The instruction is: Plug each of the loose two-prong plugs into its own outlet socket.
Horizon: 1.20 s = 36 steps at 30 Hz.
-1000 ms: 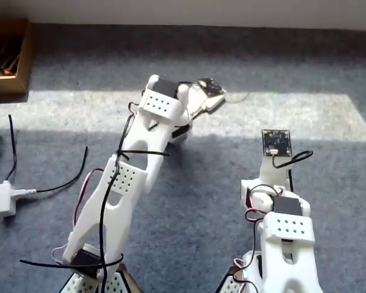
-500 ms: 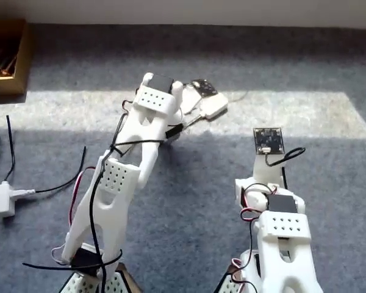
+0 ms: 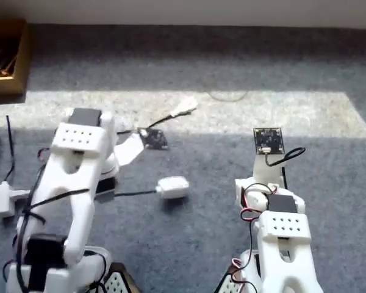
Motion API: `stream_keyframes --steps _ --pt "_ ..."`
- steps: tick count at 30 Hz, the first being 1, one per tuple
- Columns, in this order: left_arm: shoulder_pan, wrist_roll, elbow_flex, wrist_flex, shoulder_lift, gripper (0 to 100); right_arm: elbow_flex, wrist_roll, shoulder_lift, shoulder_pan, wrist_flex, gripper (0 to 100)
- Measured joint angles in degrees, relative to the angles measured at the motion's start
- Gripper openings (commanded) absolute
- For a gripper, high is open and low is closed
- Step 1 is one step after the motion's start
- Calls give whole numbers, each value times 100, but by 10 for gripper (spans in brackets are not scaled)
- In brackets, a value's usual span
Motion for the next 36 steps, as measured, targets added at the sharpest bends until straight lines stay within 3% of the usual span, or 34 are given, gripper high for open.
stream_keyframes --steps 7,13,22,26,32,36 --pt "-1257 -1143 1635 -914 -536 5 0 0 0 0 0 166" --pt "-1705 -1231 1952 -1626 -325 11 0 0 0 0 0 166" --pt "-2048 -1310 1943 -1925 -211 283 167 0 0 -246 0 166" --pt "-2435 -1556 1574 -1574 -211 312 202 0 0 -299 0 166" --pt "-3305 -1503 633 -1310 -211 309 -123 0 105 -624 659 166" --pt "-3385 -475 589 -1547 -211 309 -1512 -325 844 -1090 1530 163"
